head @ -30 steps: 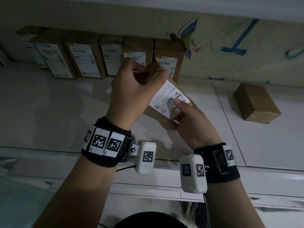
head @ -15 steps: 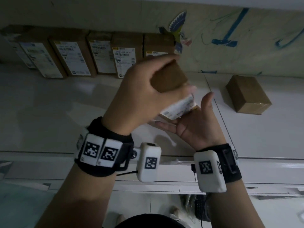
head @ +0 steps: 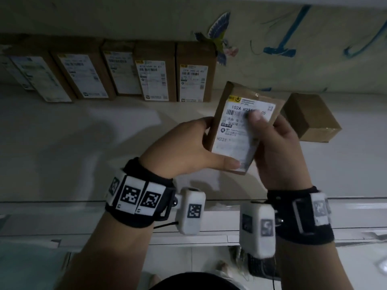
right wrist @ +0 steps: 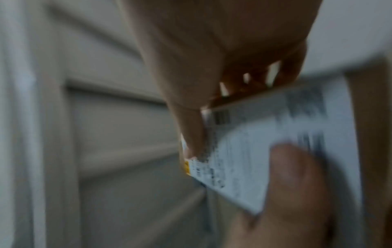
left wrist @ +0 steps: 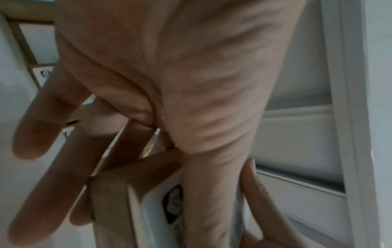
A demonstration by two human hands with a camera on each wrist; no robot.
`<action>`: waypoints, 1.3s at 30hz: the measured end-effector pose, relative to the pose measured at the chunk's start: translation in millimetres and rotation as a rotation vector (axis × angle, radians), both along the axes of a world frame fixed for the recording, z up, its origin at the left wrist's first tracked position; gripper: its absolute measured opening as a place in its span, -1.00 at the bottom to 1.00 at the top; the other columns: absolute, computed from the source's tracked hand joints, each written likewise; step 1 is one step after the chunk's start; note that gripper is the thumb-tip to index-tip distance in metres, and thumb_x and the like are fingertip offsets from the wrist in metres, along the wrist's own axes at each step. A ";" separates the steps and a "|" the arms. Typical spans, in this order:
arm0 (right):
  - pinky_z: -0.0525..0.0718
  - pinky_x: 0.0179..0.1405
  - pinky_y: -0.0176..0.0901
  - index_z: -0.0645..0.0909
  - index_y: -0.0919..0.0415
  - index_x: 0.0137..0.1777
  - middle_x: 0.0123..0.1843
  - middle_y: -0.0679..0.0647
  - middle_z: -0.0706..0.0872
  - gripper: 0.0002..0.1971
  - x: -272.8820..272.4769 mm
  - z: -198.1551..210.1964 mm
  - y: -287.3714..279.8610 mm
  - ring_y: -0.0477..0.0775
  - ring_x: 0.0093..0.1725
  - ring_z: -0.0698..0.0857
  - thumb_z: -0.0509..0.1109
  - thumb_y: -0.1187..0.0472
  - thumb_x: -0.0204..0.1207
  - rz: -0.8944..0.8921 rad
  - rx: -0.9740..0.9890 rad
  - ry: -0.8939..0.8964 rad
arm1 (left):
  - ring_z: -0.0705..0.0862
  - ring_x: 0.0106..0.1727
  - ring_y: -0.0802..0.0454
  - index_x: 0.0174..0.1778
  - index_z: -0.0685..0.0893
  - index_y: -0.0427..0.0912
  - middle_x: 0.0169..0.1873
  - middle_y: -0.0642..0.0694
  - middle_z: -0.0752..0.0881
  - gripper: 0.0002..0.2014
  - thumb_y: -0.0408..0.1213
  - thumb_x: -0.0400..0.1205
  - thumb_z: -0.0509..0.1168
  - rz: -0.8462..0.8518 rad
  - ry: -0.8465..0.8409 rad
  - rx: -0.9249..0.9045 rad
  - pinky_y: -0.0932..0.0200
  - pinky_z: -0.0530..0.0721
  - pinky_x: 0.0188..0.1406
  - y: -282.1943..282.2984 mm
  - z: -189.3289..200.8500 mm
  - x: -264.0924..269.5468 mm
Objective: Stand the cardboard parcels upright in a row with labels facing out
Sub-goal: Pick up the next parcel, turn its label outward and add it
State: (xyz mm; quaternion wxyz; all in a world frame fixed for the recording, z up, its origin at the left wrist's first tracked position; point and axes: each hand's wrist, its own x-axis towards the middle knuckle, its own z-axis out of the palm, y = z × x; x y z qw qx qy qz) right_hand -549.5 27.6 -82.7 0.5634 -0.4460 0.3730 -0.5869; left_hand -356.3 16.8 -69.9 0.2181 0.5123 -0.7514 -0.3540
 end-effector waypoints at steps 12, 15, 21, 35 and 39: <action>0.89 -0.01 -0.19 0.76 0.06 0.38 0.20 -0.12 0.88 -0.44 -17.0 43.6 -61.2 -0.21 0.10 0.86 0.72 -0.11 0.43 -0.316 -0.301 0.845 | 0.62 0.32 0.31 0.60 0.55 0.26 0.47 0.17 0.63 -0.43 0.27 0.67 0.41 0.207 -0.016 -0.308 0.18 0.60 0.25 -45.1 36.5 4.2; 0.84 0.00 -0.31 0.74 0.05 0.40 0.25 -0.12 0.86 -0.45 -28.0 51.6 -96.8 -0.17 0.15 0.84 0.71 -0.09 0.43 -0.326 -0.237 0.911 | 0.28 0.81 -0.16 0.80 0.21 0.17 0.83 -0.11 0.15 -0.10 0.41 0.59 0.38 0.269 -0.119 -0.263 -0.16 0.46 0.68 -78.4 54.2 -2.5; 0.69 -0.02 -0.18 0.74 0.15 0.40 0.26 0.05 0.84 -0.49 -53.0 51.7 -187.6 0.08 0.13 0.79 0.66 -0.05 0.52 -0.255 -0.039 1.102 | 0.31 0.77 -0.38 0.71 0.42 -0.03 0.78 -0.35 0.24 -0.31 0.26 0.72 0.26 0.331 -0.369 -0.354 -0.17 0.42 0.65 -131.5 72.9 -9.7; 0.75 0.08 0.06 0.66 0.30 0.45 0.35 0.30 0.80 -0.65 -9.3 11.9 -272.4 0.30 0.24 0.79 0.40 0.12 0.76 -0.221 0.064 1.234 | 0.75 -0.02 -0.21 -0.20 0.57 -0.15 -0.06 -0.21 0.77 -0.76 -0.15 0.72 0.12 0.321 -0.456 -0.362 -0.03 0.69 -0.07 -175.6 47.2 -14.2; 0.54 -0.02 -0.08 0.69 0.41 0.31 0.31 0.35 0.80 -0.67 -0.7 6.8 -280.3 0.35 0.29 0.77 0.35 0.14 0.76 -0.272 0.066 1.325 | 0.71 -0.02 -0.16 0.14 0.74 -0.25 0.10 -0.24 0.81 -0.75 -0.16 0.78 0.25 0.334 -0.513 -0.466 0.06 0.51 -0.13 -165.9 40.2 -14.8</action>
